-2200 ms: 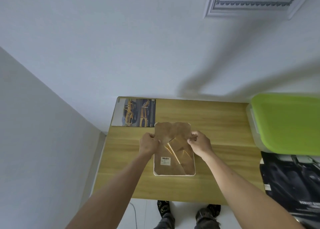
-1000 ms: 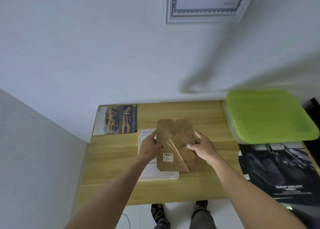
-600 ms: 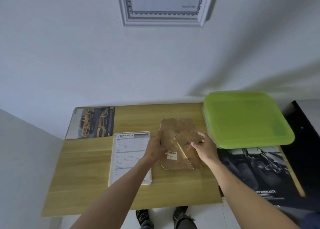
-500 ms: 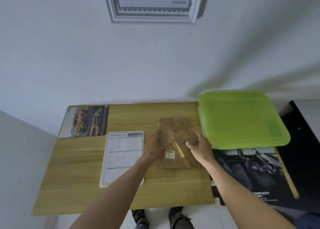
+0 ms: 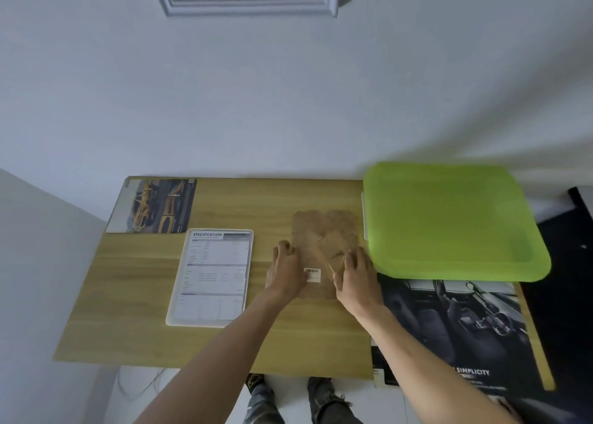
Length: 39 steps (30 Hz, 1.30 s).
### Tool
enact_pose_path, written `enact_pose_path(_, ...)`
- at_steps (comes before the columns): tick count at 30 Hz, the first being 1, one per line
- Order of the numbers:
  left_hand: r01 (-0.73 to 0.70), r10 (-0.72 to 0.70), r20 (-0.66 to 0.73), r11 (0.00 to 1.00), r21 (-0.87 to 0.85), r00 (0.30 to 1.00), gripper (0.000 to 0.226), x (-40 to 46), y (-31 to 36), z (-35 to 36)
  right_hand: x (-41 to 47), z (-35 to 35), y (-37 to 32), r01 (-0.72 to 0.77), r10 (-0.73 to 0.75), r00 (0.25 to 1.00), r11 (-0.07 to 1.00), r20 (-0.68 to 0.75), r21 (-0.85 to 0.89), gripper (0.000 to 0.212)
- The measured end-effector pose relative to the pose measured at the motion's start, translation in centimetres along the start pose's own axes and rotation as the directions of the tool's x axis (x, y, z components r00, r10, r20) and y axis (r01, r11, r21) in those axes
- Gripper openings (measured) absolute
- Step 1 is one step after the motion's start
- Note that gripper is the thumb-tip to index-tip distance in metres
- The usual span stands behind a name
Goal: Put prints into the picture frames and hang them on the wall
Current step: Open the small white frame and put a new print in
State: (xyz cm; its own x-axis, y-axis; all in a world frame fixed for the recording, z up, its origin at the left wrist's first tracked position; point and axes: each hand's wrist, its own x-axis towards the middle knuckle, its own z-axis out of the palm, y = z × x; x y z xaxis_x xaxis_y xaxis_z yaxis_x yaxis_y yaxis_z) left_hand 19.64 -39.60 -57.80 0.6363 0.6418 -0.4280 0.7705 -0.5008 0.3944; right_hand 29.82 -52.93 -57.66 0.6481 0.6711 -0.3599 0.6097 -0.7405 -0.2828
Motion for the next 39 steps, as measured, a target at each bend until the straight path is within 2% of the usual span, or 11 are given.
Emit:
enact_pose_path(8,-0.065,0.069,-0.050,0.995,0.076,0.996,0.043,-0.1,-0.6,0.8,0.1,0.4,0.3,0.039,-0.043,0.997,0.998,-0.069,-0.050,0.060)
enact_pose_path(15,-0.108,0.108,-0.032,0.994,0.009,0.994,0.049,-1.1,-1.4,0.0,0.3,0.6,0.0,0.044,-0.056,0.995,0.991,-0.084,-0.129,0.059)
enact_pose_path(19,-0.160,0.152,-0.131,0.986,-0.054,0.980,0.050,-2.1,-3.6,-2.0,-0.1,0.4,-2.7,0.124,-0.141,0.978,0.985,-0.154,-0.117,0.051)
enact_pose_path(23,-0.083,0.075,-0.239,0.996,-0.023,0.968,0.047,-3.3,-8.5,-4.2,-0.5,0.6,-7.8,0.242,-0.240,0.948,0.970,-0.209,-0.018,0.042)
enact_pose_path(26,0.027,-0.016,-0.251,0.999,0.037,0.968,0.047,-4.4,-13.2,-6.1,-0.9,1.2,-12.1,0.281,-0.270,0.954,0.957,-0.130,0.071,0.038)
enact_pose_path(29,0.108,-0.092,-0.223,0.992,0.059,0.970,0.046,-5.0,-17.4,-8.4,-1.1,2.5,-15.8,0.330,-0.326,0.942,0.944,-0.085,0.034,0.034)
enact_pose_path(33,0.157,-0.142,-0.164,0.984,0.080,0.976,0.036,-5.1,-21.0,-10.3,-1.4,4.3,-18.9,0.212,-0.212,0.976,0.977,-0.041,0.003,0.034)
enact_pose_path(37,0.124,-0.117,-0.114,0.991,0.058,0.987,0.016,-4.9,-22.6,-10.4,-1.8,5.4,-20.7,0.069,-0.068,0.997,0.997,-0.028,0.017,0.039)
enact_pose_path(39,0.105,-0.102,-0.075,0.994,0.031,0.992,0.013,-5.0,-23.0,-10.1,-2.0,5.8,-21.3,0.010,-0.011,1.000,0.997,0.018,0.070,0.040)
